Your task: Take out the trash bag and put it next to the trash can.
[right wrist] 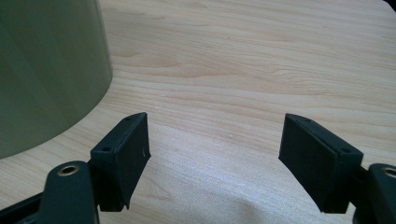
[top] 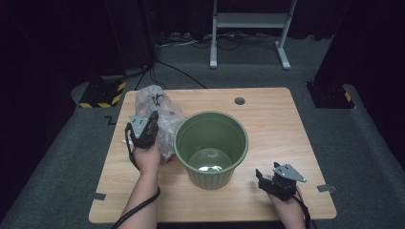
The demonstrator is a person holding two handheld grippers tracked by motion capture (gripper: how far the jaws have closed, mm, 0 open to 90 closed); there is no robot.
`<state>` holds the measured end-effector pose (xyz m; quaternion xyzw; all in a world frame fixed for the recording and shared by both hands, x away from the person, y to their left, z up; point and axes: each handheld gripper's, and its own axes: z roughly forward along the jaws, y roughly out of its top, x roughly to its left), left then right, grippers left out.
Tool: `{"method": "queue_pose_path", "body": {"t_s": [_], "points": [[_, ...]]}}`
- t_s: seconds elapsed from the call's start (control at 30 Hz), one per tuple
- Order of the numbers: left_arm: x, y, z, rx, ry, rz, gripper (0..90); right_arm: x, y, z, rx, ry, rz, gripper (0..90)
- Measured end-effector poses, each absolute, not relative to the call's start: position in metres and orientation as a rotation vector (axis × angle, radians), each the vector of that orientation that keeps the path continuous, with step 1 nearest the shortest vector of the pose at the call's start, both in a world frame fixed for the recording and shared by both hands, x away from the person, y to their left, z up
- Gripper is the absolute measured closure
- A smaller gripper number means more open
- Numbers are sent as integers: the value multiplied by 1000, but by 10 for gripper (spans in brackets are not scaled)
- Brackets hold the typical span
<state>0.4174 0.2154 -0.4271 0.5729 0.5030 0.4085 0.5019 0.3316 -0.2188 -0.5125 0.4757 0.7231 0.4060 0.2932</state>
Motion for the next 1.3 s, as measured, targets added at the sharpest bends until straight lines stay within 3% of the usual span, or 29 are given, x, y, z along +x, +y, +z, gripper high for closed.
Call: {"method": "queue_pose_path", "body": {"t_s": [0.23, 0.47, 0.6, 0.93, 1.3], "points": [[428, 200, -444, 1480, 1249, 921, 890, 331, -219, -512, 1272, 1929, 1085, 241], [432, 196, -448, 1516, 1263, 885, 825, 331, -218, -512, 1266, 1934, 1087, 241], [431, 198, -445, 1530, 1273, 871, 731, 332, -217, -513, 1264, 1941, 1078, 241], [428, 200, -434, 1552, 1352, 880, 301, 332, -214, -514, 1238, 1973, 1056, 241], [404, 204, -415, 1581, 1357, 855, 187, 335, -212, -516, 1238, 1986, 1039, 240]]}}
